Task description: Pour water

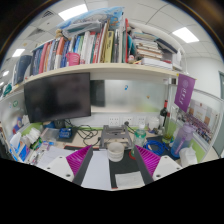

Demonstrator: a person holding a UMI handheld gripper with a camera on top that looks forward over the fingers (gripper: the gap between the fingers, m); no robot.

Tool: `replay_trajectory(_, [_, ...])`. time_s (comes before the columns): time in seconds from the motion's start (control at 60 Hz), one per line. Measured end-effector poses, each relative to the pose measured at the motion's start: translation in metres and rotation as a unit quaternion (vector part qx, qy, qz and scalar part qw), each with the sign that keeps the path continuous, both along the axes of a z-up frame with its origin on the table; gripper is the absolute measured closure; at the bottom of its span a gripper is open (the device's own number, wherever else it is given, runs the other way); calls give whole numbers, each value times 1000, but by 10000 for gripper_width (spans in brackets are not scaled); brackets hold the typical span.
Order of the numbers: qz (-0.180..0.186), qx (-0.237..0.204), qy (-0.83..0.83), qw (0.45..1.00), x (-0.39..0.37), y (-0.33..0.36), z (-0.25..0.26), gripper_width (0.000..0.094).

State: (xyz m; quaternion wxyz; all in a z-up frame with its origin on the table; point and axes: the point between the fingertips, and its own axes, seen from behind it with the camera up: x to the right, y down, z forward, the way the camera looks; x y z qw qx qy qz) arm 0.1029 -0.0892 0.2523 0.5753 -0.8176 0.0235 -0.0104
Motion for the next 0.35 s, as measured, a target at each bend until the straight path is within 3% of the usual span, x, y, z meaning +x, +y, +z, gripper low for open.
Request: replay_trajectory(0.35, [1, -1, 1, 1000, -6, 4, -11, 75])
